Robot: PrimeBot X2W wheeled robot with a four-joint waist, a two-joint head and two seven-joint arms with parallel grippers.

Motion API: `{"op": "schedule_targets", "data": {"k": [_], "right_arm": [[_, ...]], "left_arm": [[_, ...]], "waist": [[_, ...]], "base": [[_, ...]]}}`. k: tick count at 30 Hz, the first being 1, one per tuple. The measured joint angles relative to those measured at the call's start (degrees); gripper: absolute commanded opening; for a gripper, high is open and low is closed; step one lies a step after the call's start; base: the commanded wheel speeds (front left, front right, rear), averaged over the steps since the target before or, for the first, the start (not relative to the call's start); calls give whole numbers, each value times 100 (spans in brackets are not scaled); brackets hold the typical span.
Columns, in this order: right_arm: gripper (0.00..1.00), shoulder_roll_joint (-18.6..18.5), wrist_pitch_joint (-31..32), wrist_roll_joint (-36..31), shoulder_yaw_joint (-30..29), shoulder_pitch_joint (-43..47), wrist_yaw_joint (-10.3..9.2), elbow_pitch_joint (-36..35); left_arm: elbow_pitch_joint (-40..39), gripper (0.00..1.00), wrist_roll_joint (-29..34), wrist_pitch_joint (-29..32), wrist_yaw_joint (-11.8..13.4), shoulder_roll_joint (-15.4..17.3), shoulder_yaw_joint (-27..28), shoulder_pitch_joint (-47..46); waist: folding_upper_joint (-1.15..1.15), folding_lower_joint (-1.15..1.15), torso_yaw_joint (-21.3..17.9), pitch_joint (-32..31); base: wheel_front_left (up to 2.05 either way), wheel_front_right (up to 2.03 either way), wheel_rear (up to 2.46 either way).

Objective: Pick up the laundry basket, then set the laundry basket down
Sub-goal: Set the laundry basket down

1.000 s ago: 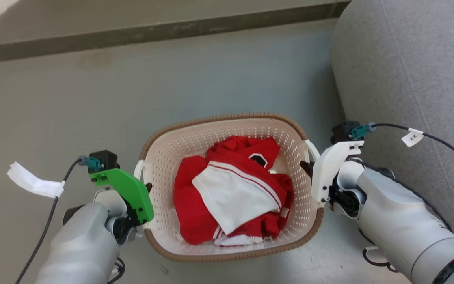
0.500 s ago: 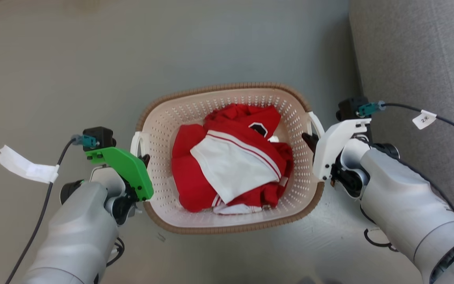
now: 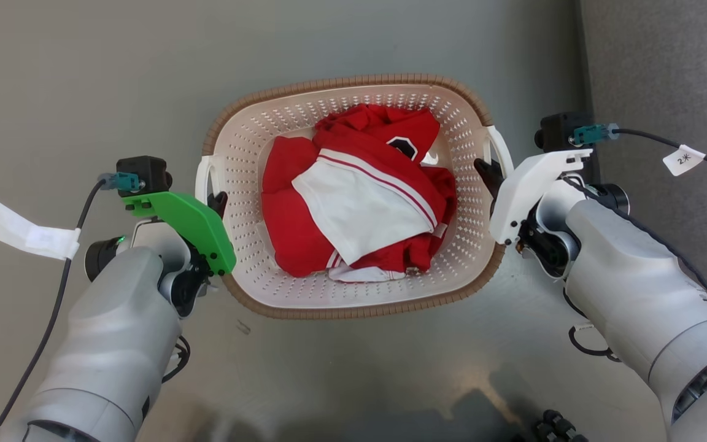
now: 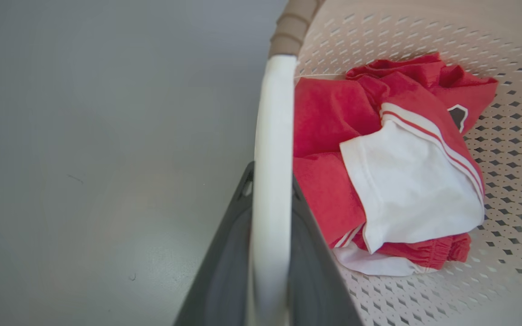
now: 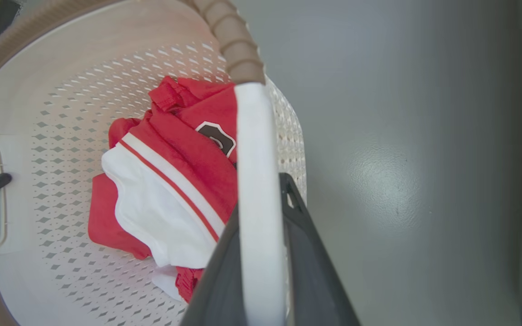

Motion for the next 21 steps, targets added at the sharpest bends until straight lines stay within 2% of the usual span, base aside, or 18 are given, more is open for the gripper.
{"op": "schedule_targets", "data": {"k": [21], "right_arm": [[0, 25, -704, 44, -20, -229, 7, 164]], "left_arm": [[59, 0, 57, -454, 0, -54, -51, -382]], "waist": [[0, 0, 124, 986]], "base": [[0, 0, 0]]}}
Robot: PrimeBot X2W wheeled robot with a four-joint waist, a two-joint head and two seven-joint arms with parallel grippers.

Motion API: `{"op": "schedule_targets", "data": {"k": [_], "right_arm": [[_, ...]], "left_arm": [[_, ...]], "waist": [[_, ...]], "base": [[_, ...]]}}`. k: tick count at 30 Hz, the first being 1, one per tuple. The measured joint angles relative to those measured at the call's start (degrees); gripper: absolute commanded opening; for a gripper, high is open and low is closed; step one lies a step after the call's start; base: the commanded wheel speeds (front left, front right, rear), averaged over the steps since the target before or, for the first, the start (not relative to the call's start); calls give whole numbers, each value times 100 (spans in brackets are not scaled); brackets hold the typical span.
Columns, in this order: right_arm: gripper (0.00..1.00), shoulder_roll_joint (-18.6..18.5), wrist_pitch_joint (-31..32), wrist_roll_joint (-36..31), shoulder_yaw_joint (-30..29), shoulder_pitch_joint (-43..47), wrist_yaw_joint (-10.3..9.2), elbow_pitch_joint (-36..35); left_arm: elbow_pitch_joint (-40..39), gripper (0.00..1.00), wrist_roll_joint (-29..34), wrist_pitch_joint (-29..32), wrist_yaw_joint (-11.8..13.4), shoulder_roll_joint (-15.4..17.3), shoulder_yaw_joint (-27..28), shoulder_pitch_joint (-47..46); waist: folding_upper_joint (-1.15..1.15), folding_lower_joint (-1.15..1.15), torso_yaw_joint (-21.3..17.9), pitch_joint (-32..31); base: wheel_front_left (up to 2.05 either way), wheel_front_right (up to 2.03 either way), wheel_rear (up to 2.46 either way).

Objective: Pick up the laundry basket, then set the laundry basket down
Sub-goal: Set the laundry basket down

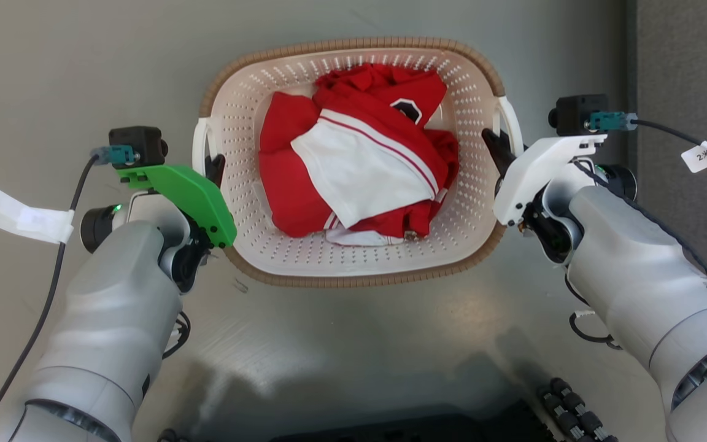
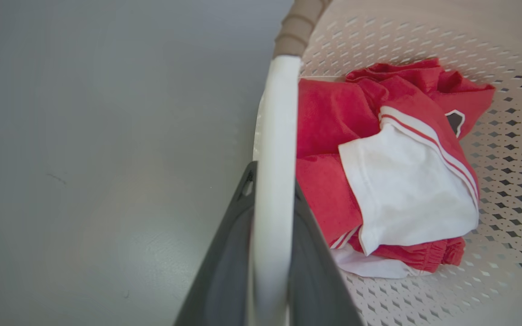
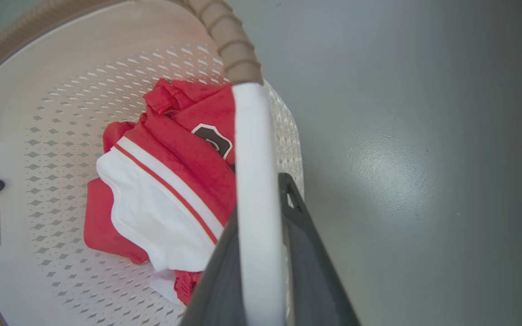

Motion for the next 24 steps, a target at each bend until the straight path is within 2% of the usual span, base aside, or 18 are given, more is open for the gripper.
{"op": "schedule_targets", "data": {"k": [23, 24], "right_arm": [[0, 46, -293, 91, -16, -224, 2, 166], [7, 52, -296, 111, -34, -224, 2, 187]], "left_arm": [[111, 0, 0, -199, 0, -43, -70, -278], [113, 0, 0, -199, 0, -44, -77, -279]], "waist": [[0, 0, 66, 558], [0, 0, 66, 563]], "base": [[0, 0, 0], [0, 0, 0]]}}
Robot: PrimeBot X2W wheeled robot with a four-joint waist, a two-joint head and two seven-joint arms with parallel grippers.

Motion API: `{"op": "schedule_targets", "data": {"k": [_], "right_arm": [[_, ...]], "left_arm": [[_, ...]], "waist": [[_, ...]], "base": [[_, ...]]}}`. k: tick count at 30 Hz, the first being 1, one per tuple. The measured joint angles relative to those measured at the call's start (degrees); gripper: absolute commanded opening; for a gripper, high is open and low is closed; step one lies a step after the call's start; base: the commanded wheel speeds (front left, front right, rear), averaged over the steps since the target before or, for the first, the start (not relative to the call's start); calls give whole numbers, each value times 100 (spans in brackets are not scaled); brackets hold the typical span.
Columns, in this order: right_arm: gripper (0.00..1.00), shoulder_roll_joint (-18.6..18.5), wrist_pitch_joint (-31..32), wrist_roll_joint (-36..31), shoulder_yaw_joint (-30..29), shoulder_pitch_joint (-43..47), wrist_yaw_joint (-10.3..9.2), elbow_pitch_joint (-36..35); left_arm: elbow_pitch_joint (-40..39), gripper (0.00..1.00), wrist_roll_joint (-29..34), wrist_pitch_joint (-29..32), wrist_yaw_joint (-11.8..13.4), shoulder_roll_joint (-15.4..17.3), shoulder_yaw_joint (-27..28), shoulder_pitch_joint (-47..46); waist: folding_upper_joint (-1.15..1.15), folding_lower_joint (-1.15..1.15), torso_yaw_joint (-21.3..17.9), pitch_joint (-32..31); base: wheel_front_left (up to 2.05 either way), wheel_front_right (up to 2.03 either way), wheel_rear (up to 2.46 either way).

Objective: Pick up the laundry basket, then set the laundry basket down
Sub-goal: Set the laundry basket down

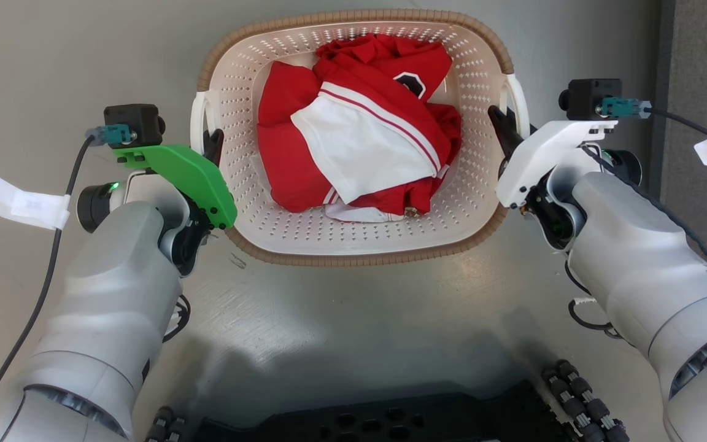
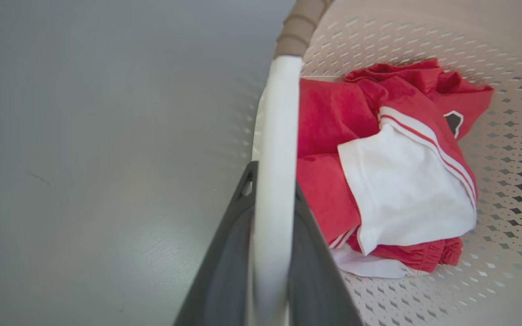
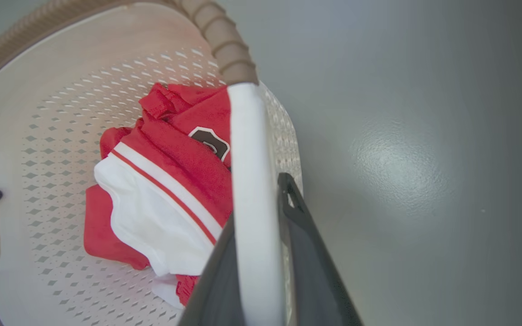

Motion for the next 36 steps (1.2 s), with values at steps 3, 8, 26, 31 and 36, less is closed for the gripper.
{"op": "schedule_targets", "data": {"k": [3, 8, 26, 31, 36], "right_arm": [[100, 5, -58, 55, -56, -24, 58, 40], [100, -7, -102, 97, -102, -92, 59, 171], [100, 126, -176, 146, -100, -83, 59, 325], [100, 130, -208, 149, -101, -45, 59, 397], [100, 143, -226, 299, -172, 183, 59, 424]], "left_arm": [[16, 49, -18, 2, -1, -2, 16, -2], [23, 100, -80, 14, 0, 1, 58, -3], [68, 100, -87, -41, 0, 0, -82, 36], [82, 100, -87, -77, 0, 0, -193, 155], [127, 100, -87, -186, 0, 5, -215, 364]], "waist": [[0, 0, 1, 12], [0, 0, 7, 27], [0, 0, 9, -213], [0, 0, -28, -425], [0, 0, -71, -706]], "base": [[0, 0, 0], [0, 0, 0], [0, 0, 0], [0, 0, 0], [0, 0, 0]]}}
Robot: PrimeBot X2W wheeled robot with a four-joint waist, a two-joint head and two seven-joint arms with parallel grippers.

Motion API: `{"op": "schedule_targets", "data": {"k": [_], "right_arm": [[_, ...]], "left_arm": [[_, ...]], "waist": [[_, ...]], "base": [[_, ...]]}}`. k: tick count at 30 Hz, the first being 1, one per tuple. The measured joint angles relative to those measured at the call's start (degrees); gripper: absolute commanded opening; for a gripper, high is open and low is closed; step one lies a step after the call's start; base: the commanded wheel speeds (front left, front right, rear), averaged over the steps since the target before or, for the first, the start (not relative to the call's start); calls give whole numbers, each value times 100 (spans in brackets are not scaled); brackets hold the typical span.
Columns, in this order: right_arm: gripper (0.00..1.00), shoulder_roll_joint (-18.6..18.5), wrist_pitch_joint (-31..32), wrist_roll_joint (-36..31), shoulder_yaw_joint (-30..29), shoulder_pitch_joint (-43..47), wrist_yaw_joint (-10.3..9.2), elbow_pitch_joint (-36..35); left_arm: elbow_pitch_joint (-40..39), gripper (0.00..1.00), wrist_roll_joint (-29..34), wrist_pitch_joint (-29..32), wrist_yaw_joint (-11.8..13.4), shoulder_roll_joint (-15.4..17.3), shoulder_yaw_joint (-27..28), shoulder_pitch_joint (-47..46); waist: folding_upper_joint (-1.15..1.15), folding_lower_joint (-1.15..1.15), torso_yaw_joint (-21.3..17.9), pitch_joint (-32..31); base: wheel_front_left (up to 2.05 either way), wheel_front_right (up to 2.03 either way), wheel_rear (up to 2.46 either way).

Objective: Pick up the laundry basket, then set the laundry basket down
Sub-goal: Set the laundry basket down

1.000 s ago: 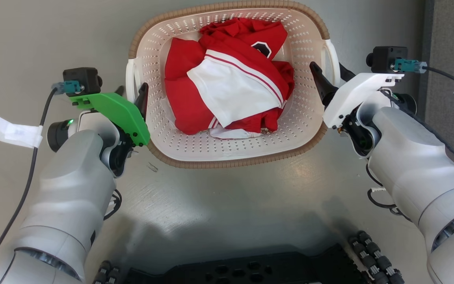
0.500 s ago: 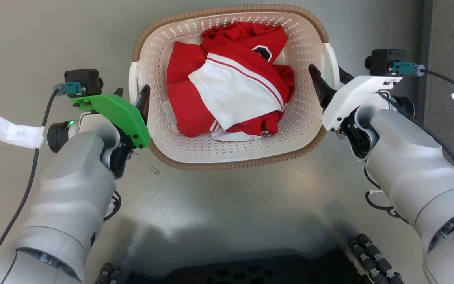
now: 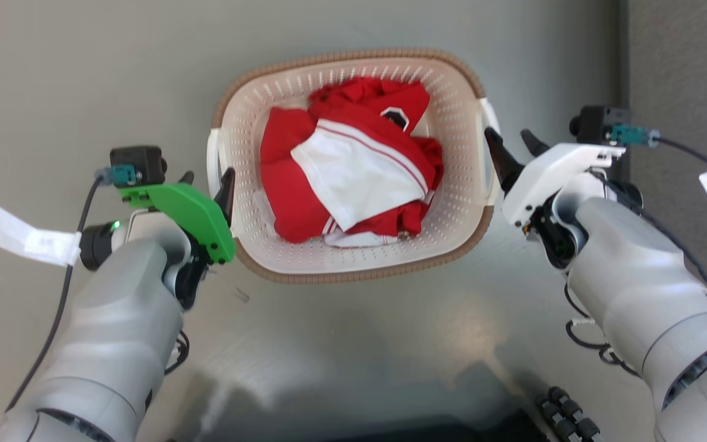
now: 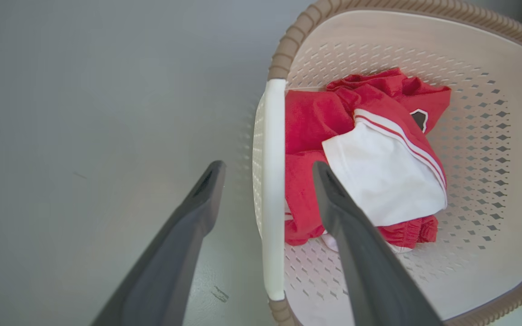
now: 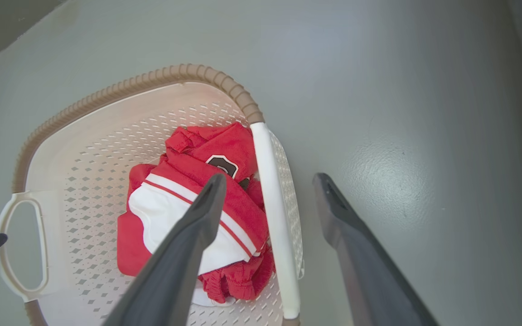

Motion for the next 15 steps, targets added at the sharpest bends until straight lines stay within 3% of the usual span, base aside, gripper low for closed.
{"op": "schedule_targets", "data": {"k": [15], "right_arm": [[100, 10, -32, -12, 98, 505, 0, -156]], "left_arm": [[-68, 100, -120, -378, 0, 30, -31, 604]], "waist": [[0, 0, -90, -1191]], "base": [[0, 0, 0]]}}
